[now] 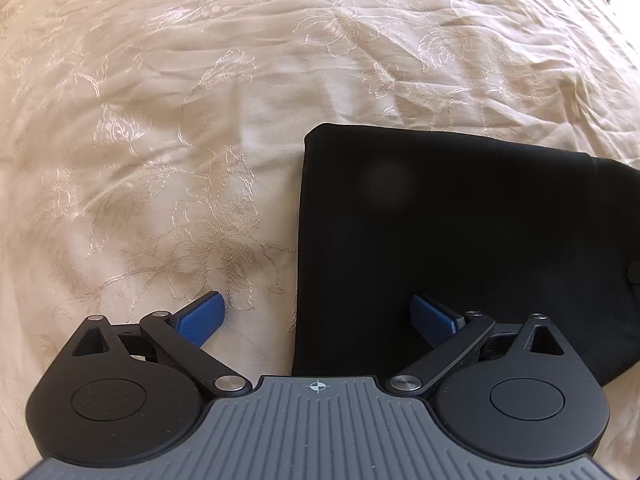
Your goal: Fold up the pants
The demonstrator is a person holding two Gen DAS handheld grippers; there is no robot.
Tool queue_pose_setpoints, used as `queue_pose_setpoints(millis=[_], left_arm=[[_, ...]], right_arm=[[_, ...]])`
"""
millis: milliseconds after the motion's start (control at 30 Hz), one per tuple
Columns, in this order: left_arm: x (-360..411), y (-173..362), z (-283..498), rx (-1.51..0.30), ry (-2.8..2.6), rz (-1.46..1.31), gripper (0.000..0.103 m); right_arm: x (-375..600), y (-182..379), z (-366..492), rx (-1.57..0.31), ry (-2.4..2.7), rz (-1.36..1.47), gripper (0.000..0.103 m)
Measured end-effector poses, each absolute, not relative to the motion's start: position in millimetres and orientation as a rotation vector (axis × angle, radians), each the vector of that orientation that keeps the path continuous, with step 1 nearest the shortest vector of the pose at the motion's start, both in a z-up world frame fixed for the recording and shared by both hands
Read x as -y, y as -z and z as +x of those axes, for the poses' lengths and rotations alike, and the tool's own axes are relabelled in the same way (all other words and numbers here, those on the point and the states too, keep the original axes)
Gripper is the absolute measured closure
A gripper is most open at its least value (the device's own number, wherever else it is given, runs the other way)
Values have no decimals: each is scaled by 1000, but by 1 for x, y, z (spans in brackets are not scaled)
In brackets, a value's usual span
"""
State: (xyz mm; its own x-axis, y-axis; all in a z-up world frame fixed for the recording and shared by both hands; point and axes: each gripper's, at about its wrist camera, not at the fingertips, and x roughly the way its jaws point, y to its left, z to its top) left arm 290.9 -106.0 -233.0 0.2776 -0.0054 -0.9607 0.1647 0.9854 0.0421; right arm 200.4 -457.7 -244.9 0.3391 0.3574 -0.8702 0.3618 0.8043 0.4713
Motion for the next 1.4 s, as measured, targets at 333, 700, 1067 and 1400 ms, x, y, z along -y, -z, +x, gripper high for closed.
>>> queue_pose_setpoints(millis=[333, 700, 1067, 1400], left_arm=[[90, 239, 299, -1295, 160, 60, 19], [117, 211, 284, -1217, 184, 131, 87], [77, 177, 277, -1122, 133, 127, 90], [-72, 160, 293, -1070, -62, 98, 90]], right_arm=[[442, 243, 209, -1262, 37, 618, 32], [422, 205, 207, -1219, 89, 514, 70], [360, 181, 226, -1204, 10, 423, 77], [204, 185, 303, -1230, -206, 335, 77]])
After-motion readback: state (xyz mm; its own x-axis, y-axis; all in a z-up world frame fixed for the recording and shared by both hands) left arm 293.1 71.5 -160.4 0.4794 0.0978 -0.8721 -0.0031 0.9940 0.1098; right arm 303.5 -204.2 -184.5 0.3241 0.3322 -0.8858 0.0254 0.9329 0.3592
